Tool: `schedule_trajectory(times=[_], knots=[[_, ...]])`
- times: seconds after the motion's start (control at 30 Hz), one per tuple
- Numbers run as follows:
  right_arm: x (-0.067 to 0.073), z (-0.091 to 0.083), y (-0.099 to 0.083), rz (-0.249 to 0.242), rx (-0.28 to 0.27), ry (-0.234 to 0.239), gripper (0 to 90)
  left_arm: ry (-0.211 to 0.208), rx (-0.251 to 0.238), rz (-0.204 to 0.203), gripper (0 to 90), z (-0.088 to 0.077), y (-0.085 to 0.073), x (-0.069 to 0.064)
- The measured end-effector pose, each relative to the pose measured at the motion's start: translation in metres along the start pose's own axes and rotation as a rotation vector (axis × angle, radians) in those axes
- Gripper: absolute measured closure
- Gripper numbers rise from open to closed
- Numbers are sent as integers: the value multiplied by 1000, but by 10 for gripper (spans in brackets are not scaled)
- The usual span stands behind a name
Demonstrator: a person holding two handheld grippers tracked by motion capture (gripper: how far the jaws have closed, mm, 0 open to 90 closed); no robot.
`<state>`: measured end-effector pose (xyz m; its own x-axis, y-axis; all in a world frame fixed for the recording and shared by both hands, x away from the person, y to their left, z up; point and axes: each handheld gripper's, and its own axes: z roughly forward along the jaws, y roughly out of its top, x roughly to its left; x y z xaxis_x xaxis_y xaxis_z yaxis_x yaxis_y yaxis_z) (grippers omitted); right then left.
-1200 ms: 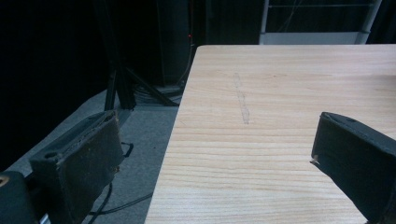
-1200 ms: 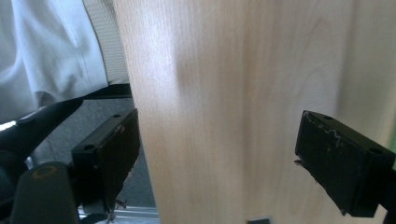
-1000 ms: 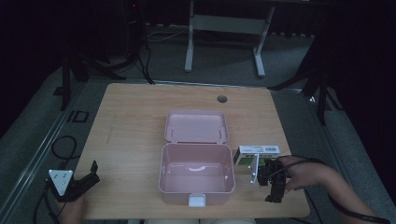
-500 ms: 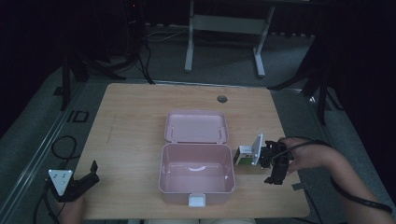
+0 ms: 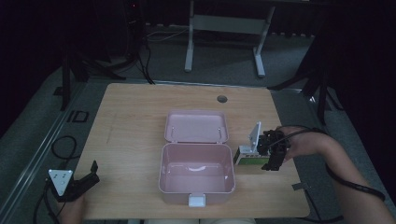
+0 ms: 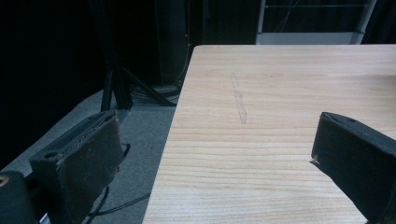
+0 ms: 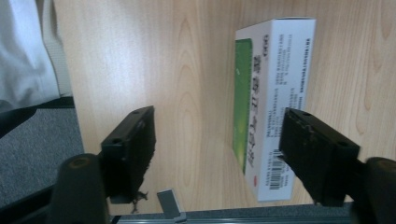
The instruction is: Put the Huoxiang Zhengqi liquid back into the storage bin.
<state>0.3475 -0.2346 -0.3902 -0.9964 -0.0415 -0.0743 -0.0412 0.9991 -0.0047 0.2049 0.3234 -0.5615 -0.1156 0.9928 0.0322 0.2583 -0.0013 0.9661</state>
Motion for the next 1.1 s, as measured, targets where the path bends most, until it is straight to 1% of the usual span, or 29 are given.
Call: schedule_trajectory(times=[0.03,0.07,0.13,0.27,0.33,0.4,0.43,0.47,0.53,0.57,0.63,0.67,0.73,0.77,0.83,0.87,0.93,0.97,1.03,1.07,1.1], knots=[[-2,1,0,0,1,-5,277,0,0,1,21,0,0,0],[-5,2,0,0,-1,-11,301,0,0,2,21,0,0,0],[-12,4,0,8,-3,-4,308,0,0,2,21,0,0,0],[-24,9,-2,23,3,-6,338,-1,0,2,22,0,0,0],[-29,12,-3,23,-6,-8,348,-2,1,2,21,0,0,0],[-33,15,-3,23,-12,2,366,-1,1,2,21,0,0,0],[-35,17,-4,20,-10,-3,375,-1,1,2,22,0,0,0],[-37,19,-4,28,-8,-1,382,-1,2,2,21,0,0,-1],[-38,21,-4,32,-8,4,383,0,3,3,21,0,0,-1],[-40,25,-5,33,-3,-4,395,-1,3,4,21,0,0,-1],[-43,31,-5,36,5,5,401,-1,4,7,21,0,0,-1],[-44,33,-6,36,10,3,425,-1,5,7,21,1,0,-1],[-47,39,-6,40,24,13,429,0,5,9,22,1,0,-1],[-48,43,-6,39,32,14,456,0,6,9,22,1,0,-1],[-50,49,-6,36,43,23,464,1,6,11,21,1,0,-1],[-50,51,-5,29,46,24,482,0,8,12,21,1,0,-1],[-51,55,-5,32,50,30,493,1,8,13,21,1,0,-2],[-52,58,-5,33,56,29,526,1,8,13,21,1,0,-2],[-53,62,-6,32,58,35,537,1,8,14,21,1,0,-2],[-54,64,-6,31,57,35,556,1,8,14,21,1,0,-2],[-54,66,-6,33,58,45,561,0,8,14,22,1,0,-2]])
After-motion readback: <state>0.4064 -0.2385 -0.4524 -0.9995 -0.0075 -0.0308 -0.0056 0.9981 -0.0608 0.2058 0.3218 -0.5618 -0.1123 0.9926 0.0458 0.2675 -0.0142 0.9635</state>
